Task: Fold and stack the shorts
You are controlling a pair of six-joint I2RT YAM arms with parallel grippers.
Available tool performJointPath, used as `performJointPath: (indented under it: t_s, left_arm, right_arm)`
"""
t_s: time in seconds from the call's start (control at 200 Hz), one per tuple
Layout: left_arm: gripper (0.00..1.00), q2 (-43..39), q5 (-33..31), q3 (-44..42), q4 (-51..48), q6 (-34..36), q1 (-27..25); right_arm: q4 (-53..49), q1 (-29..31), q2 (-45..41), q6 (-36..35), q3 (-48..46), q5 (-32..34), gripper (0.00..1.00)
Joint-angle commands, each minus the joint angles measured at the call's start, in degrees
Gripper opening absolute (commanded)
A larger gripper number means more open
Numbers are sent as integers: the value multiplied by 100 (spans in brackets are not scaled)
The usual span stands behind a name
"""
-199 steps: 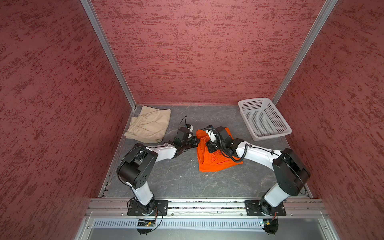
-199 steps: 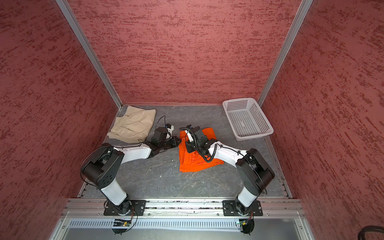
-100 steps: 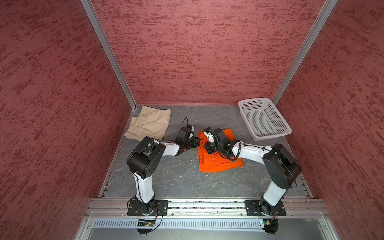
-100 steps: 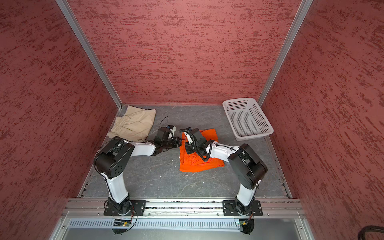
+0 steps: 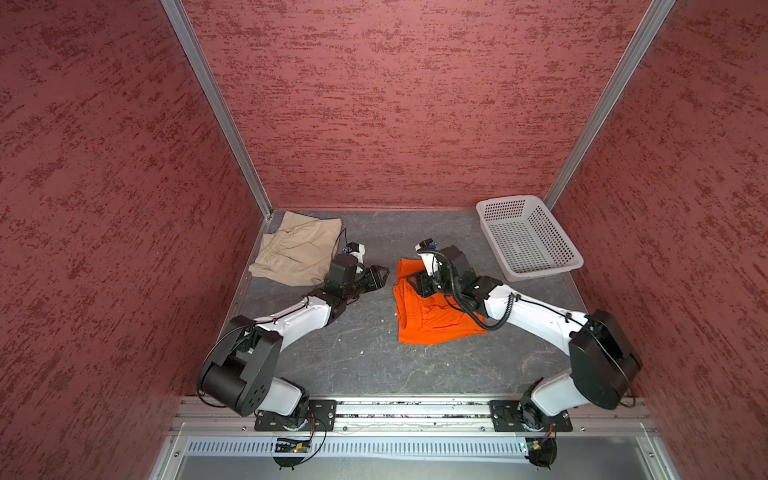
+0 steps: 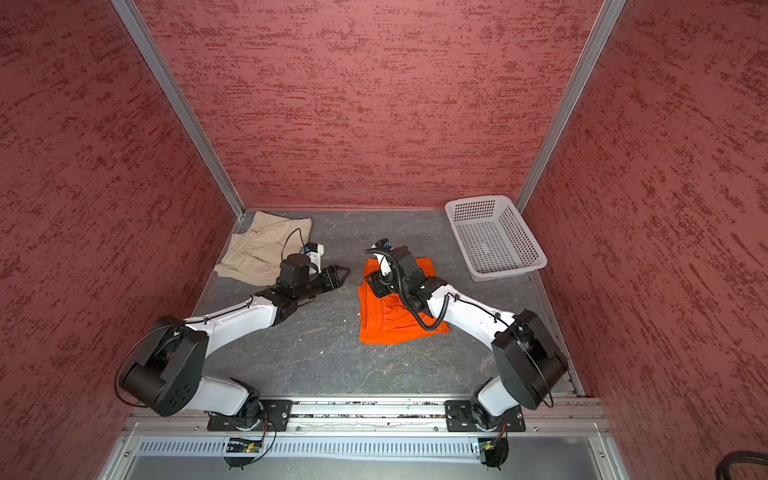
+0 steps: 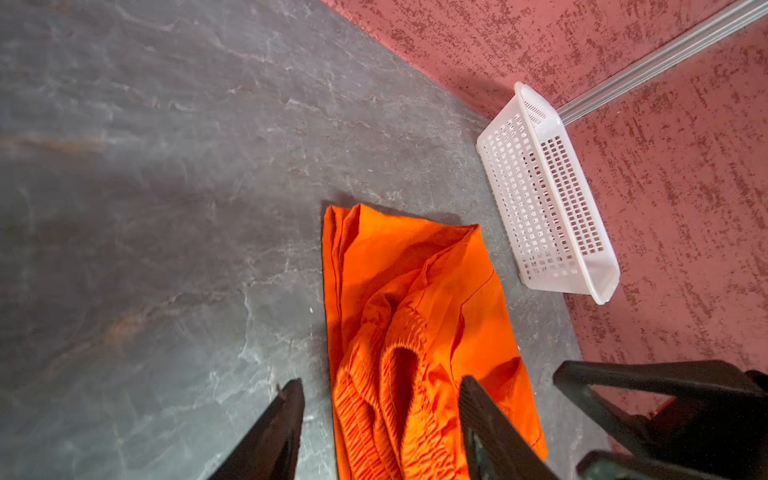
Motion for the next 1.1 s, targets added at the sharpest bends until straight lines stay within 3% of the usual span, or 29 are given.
performJointPath:
  t_s: [0.0, 0.276, 0.436, 0.546, 0.651, 0.807, 1.097]
  left_arm:
    - [66, -91, 142, -384, 146, -633, -171]
    - [72, 298, 348, -873, 907, -1364, -489]
    - [74, 578, 401, -924, 1143, -1536, -632]
    - [75, 605, 362, -982, 1192, -1625, -660]
    - [75, 638, 386, -953, 1152, -1626, -668]
    - [76, 852, 527, -920, 1224, -1667, -681]
    - [77, 1436, 692, -827, 1603, -1854, -733]
  right_arm:
    - [-98, -12, 313, 193, -254, -74, 37]
    - [467, 15, 1410, 820, -378, -344, 18]
    - [768, 15, 1634, 960, -490, -588, 19]
    - [707, 8, 1267, 947, -545, -593, 38]
    - [639, -130, 680, 941, -741, -625, 42]
    - [491, -385, 210, 934, -1179, -593, 38]
    - [493, -298, 613, 1066, -1621, -499, 26]
